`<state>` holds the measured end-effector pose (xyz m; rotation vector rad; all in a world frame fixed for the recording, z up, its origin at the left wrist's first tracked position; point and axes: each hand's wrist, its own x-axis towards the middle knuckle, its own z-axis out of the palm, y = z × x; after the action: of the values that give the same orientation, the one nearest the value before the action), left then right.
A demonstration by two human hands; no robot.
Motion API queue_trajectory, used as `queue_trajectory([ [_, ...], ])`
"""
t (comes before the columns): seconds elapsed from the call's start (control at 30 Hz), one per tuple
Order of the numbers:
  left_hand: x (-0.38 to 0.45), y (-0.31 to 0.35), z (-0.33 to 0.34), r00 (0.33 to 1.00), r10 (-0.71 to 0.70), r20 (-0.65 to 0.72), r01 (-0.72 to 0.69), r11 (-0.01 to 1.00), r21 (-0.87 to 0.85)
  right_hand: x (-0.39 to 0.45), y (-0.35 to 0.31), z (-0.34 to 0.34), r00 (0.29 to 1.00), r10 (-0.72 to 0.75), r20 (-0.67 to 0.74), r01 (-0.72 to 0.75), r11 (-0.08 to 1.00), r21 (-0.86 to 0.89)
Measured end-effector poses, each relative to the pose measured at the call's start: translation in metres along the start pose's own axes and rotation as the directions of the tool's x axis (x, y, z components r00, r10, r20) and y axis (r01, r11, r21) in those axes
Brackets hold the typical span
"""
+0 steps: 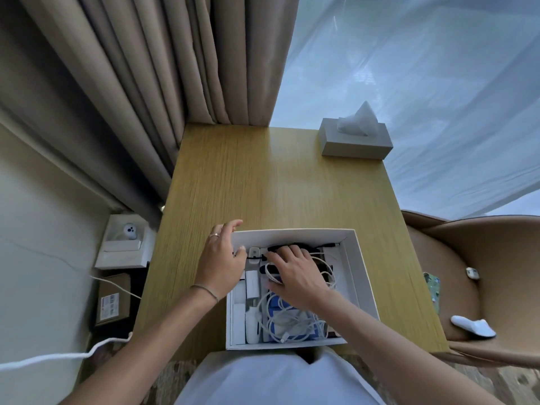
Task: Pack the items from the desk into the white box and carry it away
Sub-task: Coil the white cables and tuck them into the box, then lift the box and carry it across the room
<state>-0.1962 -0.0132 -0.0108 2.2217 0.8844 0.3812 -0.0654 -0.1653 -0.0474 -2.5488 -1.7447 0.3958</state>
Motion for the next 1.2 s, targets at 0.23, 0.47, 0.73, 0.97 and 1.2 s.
queue_trajectory([
  [0.23, -0.017, -0.015, -0.012, 0.990, -0.144, 0.007, 0.144, 0.990, 0.002, -0.030, 0.014, -0.039, 0.983, 0.057, -0.173, -0.017, 0.973, 0.230],
  [0.47, -0.038, -0.024, -0.003, 0.971, -0.207, 0.121, 0.184, 0.967, 0.178, -0.088, 0.073, -0.058, 0.773, 0.561, -0.297, -0.422, 0.803, 0.421],
  [0.73, -0.039, -0.038, 0.012, 0.892, -0.369, 0.259, 0.256, 0.888, 0.383, -0.102, 0.104, -0.038, 0.789, 0.614, 0.016, -0.611, 0.782, 0.122],
  [0.97, -0.038, -0.020, 0.008, 0.894, -0.387, 0.224, 0.269, 0.865, 0.423, -0.099, 0.109, -0.036, 0.817, 0.563, 0.124, -0.571, 0.821, 0.032],
  [1.2, -0.030, -0.003, -0.001, 0.917, -0.331, 0.220, 0.237, 0.900, 0.367, -0.106, 0.110, -0.039, 0.806, 0.582, 0.111, -0.592, 0.800, 0.102],
])
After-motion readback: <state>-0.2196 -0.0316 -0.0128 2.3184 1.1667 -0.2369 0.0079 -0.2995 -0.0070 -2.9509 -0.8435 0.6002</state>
